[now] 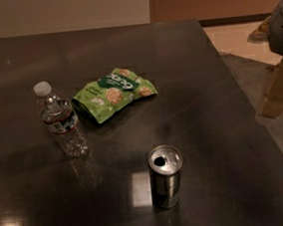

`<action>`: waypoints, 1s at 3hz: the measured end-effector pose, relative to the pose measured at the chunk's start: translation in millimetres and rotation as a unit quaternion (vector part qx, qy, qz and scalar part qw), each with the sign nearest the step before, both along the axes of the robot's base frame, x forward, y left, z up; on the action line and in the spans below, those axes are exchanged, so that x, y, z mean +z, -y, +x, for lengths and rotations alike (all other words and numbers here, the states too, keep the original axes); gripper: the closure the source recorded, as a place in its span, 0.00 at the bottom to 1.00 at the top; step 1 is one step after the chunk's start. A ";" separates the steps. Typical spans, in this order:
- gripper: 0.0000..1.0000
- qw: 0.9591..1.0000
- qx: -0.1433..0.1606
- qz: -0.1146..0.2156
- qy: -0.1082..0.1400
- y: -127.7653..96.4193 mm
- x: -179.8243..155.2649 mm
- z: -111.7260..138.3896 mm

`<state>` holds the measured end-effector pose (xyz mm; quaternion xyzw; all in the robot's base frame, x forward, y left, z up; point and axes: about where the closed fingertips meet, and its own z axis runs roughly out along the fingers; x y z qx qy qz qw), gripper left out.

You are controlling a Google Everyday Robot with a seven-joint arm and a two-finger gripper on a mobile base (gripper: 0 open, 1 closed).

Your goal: Knock redbull can over

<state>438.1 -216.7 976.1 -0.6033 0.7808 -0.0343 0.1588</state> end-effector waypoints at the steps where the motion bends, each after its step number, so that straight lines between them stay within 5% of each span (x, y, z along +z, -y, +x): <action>1: 0.00 1.000 0.000 0.000 0.000 0.0 0.0 0.0; 2: 0.00 0.999 0.021 0.034 -0.006 -8.6 -1.6 -8.4; 3: 0.00 0.993 0.065 0.101 -0.021 -30.9 -13.7 -28.8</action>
Offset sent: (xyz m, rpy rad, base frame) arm -0.0289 0.0246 -0.0083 0.2167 0.0611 0.1346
